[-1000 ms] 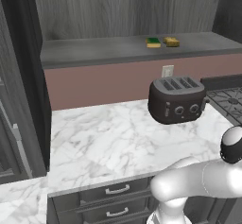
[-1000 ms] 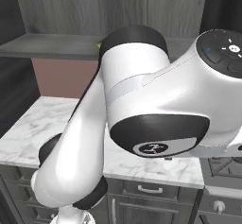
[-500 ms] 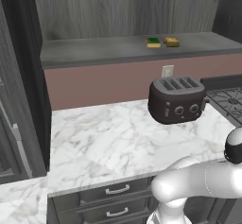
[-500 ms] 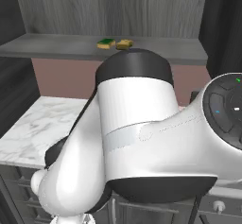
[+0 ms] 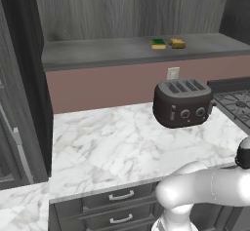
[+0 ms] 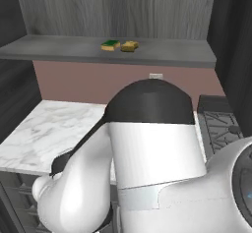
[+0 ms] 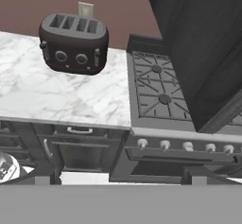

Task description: Pick up the sponge and sponge from the sink, and place them back in the cabinet, and close the cabinet doors.

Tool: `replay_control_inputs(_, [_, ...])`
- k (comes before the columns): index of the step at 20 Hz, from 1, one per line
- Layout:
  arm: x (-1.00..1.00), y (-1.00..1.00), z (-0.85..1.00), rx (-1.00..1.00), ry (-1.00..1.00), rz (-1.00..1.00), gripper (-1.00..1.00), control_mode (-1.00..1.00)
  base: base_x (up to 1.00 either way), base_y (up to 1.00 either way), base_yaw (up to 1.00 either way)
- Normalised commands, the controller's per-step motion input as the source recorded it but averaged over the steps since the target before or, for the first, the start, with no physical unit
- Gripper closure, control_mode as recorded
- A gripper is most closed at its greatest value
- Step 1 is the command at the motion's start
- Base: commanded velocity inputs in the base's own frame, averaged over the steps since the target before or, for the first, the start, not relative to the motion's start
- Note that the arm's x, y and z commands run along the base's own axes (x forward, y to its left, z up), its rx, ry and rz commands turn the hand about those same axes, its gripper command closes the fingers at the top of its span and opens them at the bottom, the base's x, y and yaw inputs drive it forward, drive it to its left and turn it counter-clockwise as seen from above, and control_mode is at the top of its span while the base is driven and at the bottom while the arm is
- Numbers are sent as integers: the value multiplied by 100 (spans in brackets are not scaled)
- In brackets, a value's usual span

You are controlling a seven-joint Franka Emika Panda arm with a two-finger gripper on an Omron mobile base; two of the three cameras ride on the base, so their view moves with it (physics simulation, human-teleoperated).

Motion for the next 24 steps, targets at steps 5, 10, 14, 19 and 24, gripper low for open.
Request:
replay_control_inputs(5, [0, -29, 0, 0, -5, 0, -100, -100, 0, 0, 0])
replay_control_inputs(10, [-1, -28, 0, 0, -4, 0, -100, -100, 0, 0, 0])
replay_control_inputs(14, [0, -26, 0, 0, -3, 0, -100, -100, 0, 0, 0])
replay_control_inputs(19, [0, -21, 0, 0, -1, 0, -100, -100, 0, 0, 0])
replay_control_inputs(24, [0, -24, 0, 0, -2, 0, -100, -100, 0, 0, 0])
